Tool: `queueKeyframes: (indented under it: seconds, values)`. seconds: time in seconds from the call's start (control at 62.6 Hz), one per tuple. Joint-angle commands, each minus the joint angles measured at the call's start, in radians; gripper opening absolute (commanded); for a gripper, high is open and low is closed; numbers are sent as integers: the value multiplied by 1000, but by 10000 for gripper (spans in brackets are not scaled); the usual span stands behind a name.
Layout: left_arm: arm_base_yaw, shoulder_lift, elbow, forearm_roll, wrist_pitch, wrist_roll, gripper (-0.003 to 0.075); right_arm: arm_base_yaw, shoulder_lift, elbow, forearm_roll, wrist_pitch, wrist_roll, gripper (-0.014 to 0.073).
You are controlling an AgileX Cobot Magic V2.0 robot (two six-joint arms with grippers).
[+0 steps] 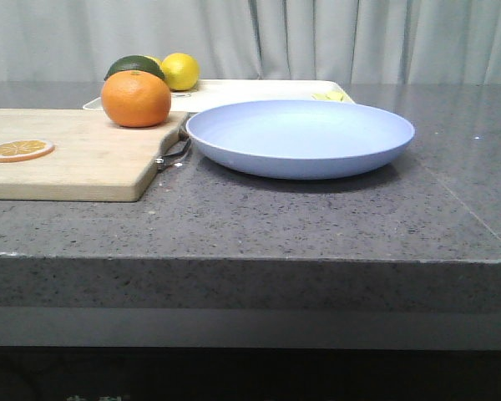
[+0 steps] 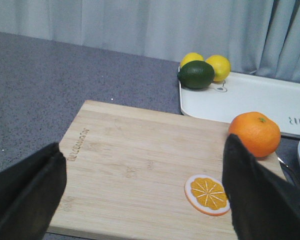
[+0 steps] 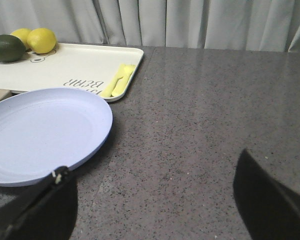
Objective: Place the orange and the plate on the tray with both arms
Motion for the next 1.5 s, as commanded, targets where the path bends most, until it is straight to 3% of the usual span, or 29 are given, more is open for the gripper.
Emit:
queueKeyframes:
  seconds: [0.0, 0.256, 0.495, 0.831, 1.071, 1.486]
  values:
    - [1, 107, -128, -13, 1, -7, 602, 0, 13, -35, -2, -86, -13, 641]
    - [-23, 456, -480, -11, 196, 22, 602, 0, 13, -35, -2, -98, -13, 641]
    - [-192, 750, -770, -11, 310, 56, 602, 0, 13, -35, -2, -117, -13, 641]
    - [-324, 1083, -1160, -11, 540, 56, 601, 0, 13, -35, -2, -117, -13, 641]
    - [-341, 1200, -1282, -7, 578, 56, 601, 0, 13, -35, -2, -117, -13, 641]
    - [-341, 1296, -1293, 24, 616, 56, 602, 0, 13, -35, -2, -116, -13, 641]
